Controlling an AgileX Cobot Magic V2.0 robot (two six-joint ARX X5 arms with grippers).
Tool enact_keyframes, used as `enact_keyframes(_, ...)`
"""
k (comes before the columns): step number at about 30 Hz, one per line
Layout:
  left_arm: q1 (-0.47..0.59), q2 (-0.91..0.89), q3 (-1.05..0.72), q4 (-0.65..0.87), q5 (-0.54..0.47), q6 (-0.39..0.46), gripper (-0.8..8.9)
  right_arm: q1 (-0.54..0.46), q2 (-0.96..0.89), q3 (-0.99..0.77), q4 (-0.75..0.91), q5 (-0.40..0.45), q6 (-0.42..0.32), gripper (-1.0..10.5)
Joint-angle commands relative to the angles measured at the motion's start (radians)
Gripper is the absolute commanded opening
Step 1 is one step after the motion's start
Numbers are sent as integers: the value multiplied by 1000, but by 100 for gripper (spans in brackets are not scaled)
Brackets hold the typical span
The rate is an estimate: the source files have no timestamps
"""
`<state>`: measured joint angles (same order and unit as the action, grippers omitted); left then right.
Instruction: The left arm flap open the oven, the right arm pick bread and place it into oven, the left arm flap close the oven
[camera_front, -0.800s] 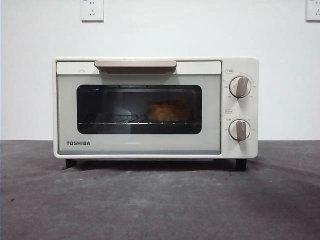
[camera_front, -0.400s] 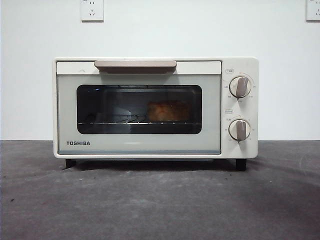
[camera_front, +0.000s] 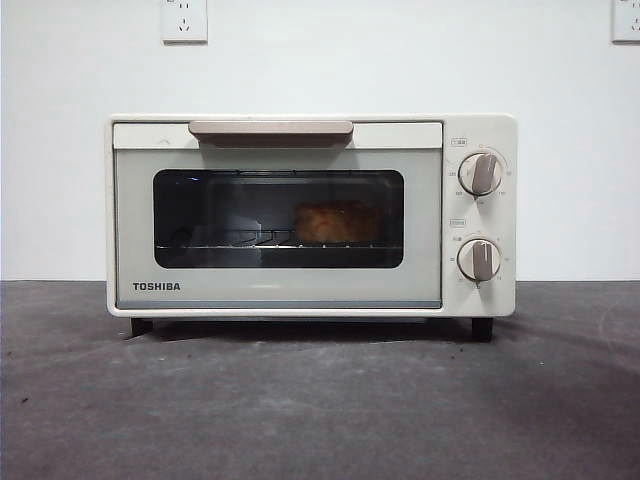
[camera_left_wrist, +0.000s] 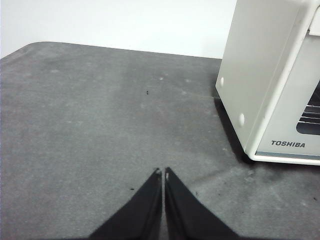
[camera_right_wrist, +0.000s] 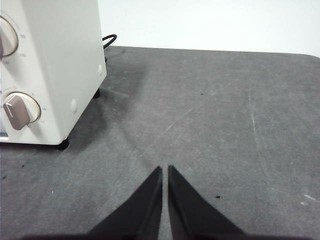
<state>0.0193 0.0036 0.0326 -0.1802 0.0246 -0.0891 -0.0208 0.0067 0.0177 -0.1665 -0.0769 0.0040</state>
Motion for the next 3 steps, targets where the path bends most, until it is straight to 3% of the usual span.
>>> enact_keyframes(1,2,0,-21,-7,-3,2,13,0,-3,-7,10,-2,-4,15)
enact_keyframes(3,2,0,-21,-7,-3,2,13,0,-3,-7,9,-2,-4,15)
